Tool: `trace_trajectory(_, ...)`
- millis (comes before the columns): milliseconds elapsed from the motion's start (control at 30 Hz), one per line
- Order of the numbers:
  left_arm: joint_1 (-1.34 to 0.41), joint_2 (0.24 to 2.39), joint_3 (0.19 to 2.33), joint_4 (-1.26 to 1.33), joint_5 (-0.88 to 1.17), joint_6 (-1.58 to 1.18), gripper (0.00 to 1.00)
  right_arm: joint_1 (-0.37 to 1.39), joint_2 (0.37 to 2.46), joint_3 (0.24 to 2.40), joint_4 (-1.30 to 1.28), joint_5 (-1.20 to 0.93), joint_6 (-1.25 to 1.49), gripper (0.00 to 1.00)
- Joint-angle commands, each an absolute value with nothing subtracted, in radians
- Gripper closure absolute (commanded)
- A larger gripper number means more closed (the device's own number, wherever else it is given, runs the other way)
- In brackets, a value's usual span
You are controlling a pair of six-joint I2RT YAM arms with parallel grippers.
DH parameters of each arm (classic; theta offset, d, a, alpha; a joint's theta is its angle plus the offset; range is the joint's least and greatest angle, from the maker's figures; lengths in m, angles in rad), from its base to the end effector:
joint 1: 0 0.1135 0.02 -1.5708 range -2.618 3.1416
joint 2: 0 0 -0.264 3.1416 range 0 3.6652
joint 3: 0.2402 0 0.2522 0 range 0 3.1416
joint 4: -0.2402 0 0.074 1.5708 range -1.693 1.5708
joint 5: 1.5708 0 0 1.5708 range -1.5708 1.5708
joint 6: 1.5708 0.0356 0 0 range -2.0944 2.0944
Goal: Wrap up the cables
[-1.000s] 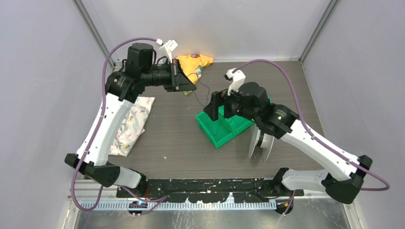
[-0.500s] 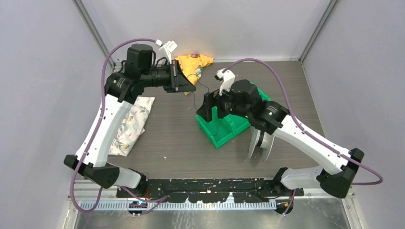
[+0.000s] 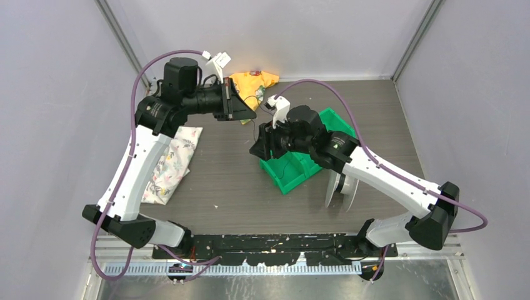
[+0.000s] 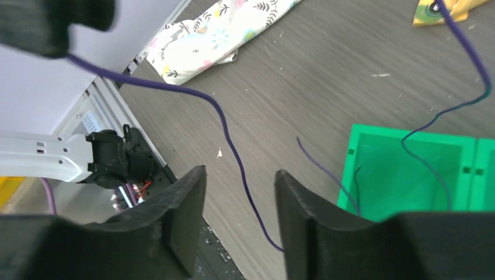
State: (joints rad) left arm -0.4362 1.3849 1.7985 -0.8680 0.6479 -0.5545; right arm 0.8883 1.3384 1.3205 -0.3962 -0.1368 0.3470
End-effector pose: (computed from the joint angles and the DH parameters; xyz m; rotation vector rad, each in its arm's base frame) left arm 0.2297 -0.1308 0.4814 0.3185 2.1429 -1.2557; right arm 0.1887 0.2399 0.3820 -0.6526 2.0005 0.9121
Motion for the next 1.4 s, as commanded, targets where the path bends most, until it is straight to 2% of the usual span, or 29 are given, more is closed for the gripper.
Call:
trace_trajectory(0, -0.43, 1.364, 1.812, -0.827, 0.665, -0.56, 0.99, 0.892, 1.35, 1.325, -0.367, -0.157, 0.365, 0.58)
trace_trajectory(100, -0.43, 1.37, 1.821, -0.826, 0.661, -0.559, 1.0, 0.891, 1.365, 1.318, -0.367, -0.189, 0.373, 0.75)
trace_trajectory(267, -0.428, 1.389, 1.824, -0.808, 0.661, -0.556, 0.99, 0.893, 1.367, 1.312, -0.377, -0.222, 0.396, 0.98)
trace_trajectory(333, -0.428, 1.431, 1.865, -0.832, 0.681, -0.539, 0.99, 0.892, 1.354, 1.309, -0.377, -0.226, 0.404, 0.99)
trace_trajectory(367, -0.428, 1.461, 1.896, -0.859, 0.68, -0.525, 0.94, 0.891, 1.344, 1.31, -0.377, -0.219, 0.406, 0.99)
trace_trajectory(467, -0.428, 1.533, 1.954, -0.915, 0.678, -0.514, 0.6, 0.892, 1.298, 1.307, -0.368, -0.169, 0.423, 0.99)
trace_trajectory(533, -0.428, 1.537, 1.925, -0.873, 0.688, -0.533, 0.31, 0.892, 1.255, 1.3, -0.346, -0.156, 0.44, 1.0)
trace_trajectory(567, -0.428, 1.534, 1.901, -0.85, 0.684, -0.545, 0.12, 0.888, 1.235, 1.29, -0.329, -0.157, 0.455, 1.0)
trace_trajectory(600, -0.428, 1.532, 1.874, -0.833, 0.684, -0.551, 0.02, 0.883, 1.212, 1.267, -0.308, -0.161, 0.47, 0.99)
trace_trajectory(800, -0.428, 1.511, 1.842, -0.838, 0.627, -0.506, 0.0, 0.824, 1.104, 1.184, -0.306, -0.144, 0.536, 0.99)
trace_trajectory(933, -0.428, 1.425, 1.745, -0.755, 0.577, -0.473, 0.0, 0.743, 1.059, 1.153, -0.35, -0.157, 0.652, 1.0)
trace_trajectory(1033, -0.429, 1.318, 1.606, -0.635, 0.577, -0.46, 0.0, 0.697, 1.04, 1.182, -0.422, -0.125, 0.731, 0.99)
trace_trajectory(1167, -0.466, 1.176, 1.386, -0.431, 0.602, -0.42, 0.06, 0.69, 1.038, 1.277, -0.547, -0.026, 0.801, 0.99)
trace_trajectory(1233, -0.517, 1.097, 1.263, -0.321, 0.58, -0.36, 0.1, 0.683, 1.024, 1.292, -0.549, 0.024, 0.85, 1.0)
trace_trajectory(1367, -0.61, 0.989, 1.062, -0.127, 0.453, -0.305, 0.1, 0.631, 0.988, 1.249, -0.481, 0.019, 0.994, 1.0)
